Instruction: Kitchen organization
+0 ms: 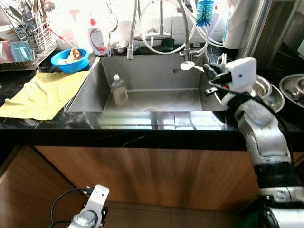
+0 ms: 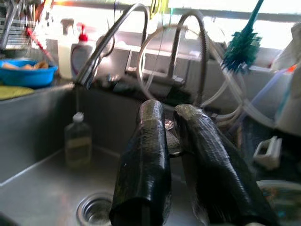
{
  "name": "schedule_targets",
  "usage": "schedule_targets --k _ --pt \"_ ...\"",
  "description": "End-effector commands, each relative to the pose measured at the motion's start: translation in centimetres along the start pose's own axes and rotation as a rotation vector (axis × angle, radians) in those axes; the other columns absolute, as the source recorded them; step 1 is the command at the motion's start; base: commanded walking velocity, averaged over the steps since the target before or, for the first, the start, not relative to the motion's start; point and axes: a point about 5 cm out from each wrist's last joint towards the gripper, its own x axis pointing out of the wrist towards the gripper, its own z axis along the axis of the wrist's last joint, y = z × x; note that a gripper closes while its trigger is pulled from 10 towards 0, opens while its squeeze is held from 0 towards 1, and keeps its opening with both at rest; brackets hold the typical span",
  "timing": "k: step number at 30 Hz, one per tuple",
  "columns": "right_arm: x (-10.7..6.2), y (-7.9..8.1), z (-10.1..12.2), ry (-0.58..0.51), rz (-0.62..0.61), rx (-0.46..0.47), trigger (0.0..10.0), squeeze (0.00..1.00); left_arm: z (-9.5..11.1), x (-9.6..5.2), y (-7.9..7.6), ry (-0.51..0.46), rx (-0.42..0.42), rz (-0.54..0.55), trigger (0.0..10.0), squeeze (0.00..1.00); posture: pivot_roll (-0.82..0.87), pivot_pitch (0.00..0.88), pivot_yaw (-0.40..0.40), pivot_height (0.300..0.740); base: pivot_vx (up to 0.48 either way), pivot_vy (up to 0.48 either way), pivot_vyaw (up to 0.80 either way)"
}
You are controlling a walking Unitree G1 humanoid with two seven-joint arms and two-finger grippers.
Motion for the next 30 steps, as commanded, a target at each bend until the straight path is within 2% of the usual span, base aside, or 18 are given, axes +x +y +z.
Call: schedule_targets --k 1,6,14,15,18,24,25,30 --pt "0.8 0.2 -0.3 0.014 0.035 0.022 10.0 0.00 -0.4 -0.1 0.5 0.020 0.003 0.015 10.0 0.00 -0.13 0.000 0.086 0.740 0.000 0.000 0.00" --pt "1.7 0.2 -2.0 0.068 0.075 0.107 10.0 0.00 -0.5 -0.1 0.5 0.023 0.004 0.016 10.0 0.00 -0.13 0.000 0.083 0.740 0.000 0.000 0.00" --pt "2.2 0.3 -3.0 0.106 0.084 0.129 10.0 0.00 -0.4 -0.1 0.5 0.019 0.003 0.017 10.0 0.00 -0.12 0.000 0.080 0.740 0.000 0.000 0.00" --pt "2.3 0.2 -3.2 0.110 0.087 0.128 10.0 0.36 -0.3 -0.1 0.5 0.018 0.003 0.016 10.0 0.00 -0.12 0.000 0.078 0.740 0.000 0.000 0.00" --pt "2.3 0.1 -3.4 0.119 0.080 0.124 10.0 0.42 -0.3 -0.1 0.4 0.017 0.001 0.016 10.0 0.00 -0.12 0.000 0.075 0.740 0.000 0.000 0.00" --pt "2.5 0.0 -3.6 0.117 0.076 0.133 10.0 0.42 -0.7 -0.1 0.2 0.024 -0.006 0.014 10.0 0.00 -0.12 0.000 0.075 0.740 0.000 0.000 0.00" --pt "2.5 0.0 -3.6 0.115 0.075 0.134 10.0 1.00 -0.7 -0.1 0.3 0.026 -0.006 0.014 10.0 0.00 -0.12 0.000 0.076 0.740 0.000 0.000 0.00" --pt "2.7 0.0 -3.5 0.105 0.066 0.135 10.0 1.00 -0.8 -0.2 0.4 0.029 -0.009 0.017 10.0 0.00 -0.12 0.000 0.076 0.740 0.000 0.000 0.00"
